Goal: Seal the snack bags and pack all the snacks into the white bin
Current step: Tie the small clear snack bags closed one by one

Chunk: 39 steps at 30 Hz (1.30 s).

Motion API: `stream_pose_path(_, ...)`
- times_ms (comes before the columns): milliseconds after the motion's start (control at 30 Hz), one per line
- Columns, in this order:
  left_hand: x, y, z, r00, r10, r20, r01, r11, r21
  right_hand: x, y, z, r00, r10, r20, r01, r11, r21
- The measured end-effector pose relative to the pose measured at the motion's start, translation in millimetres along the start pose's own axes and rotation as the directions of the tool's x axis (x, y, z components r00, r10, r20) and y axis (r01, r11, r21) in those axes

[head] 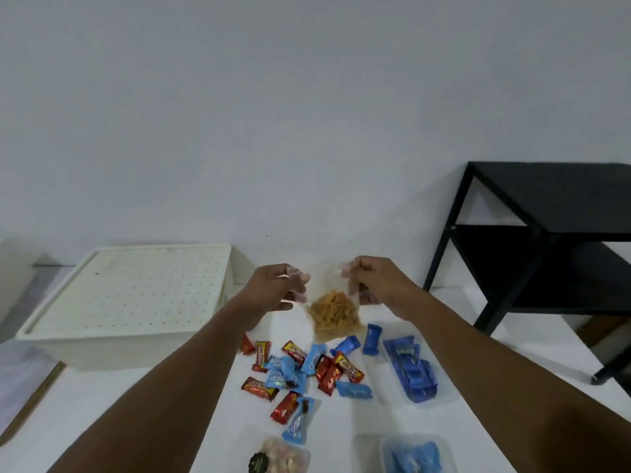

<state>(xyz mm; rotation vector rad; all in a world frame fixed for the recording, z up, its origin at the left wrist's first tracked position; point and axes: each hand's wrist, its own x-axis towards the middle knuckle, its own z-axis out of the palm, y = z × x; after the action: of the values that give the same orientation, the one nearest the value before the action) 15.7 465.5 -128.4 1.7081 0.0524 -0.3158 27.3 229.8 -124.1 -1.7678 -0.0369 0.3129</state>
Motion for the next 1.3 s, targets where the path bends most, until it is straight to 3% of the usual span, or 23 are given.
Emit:
stream_pose_path(267, 16.2, 63.1, 11.5, 0.992, 0.119, 0.041, -0.114, 0.986, -0.119, 2.0, -42.1, -28.6, 0.971, -0.187, -0.147, 0.198, 0.978, 0.068)
stream_pose_path(500, 21.6, 70.8, 23.9, 0.989, 0.149, 0.021, -0.140, 0.962, -0.234, -3.4, -49.7, -26.4, 0.966, -0.190, -0.174, 0.211, 0.971, 0.111)
stream_pose_path(900, 10.0, 70.0, 24.8, 0.981, 0.190, 0.027, -0.183, 0.967, -0.176, -5.0, -69.6, -12.1, 0.948, -0.290, -0.131, 0.282, 0.956, -0.074)
stream_pose_path(1133, 4.1, 74.2, 16.6, 0.963, 0.268, -0.034, -0.269, 0.944, -0.189, -7.6, -65.0, 0.3, 0.945, -0.276, -0.176, 0.292, 0.954, 0.072)
stream_pose_path(1300, 0.8, 64.7, 13.7, 0.975, 0.201, -0.090, -0.220, 0.911, -0.349, -8.4, -73.0, 1.1, 0.924, -0.291, -0.248, 0.318, 0.945, 0.079)
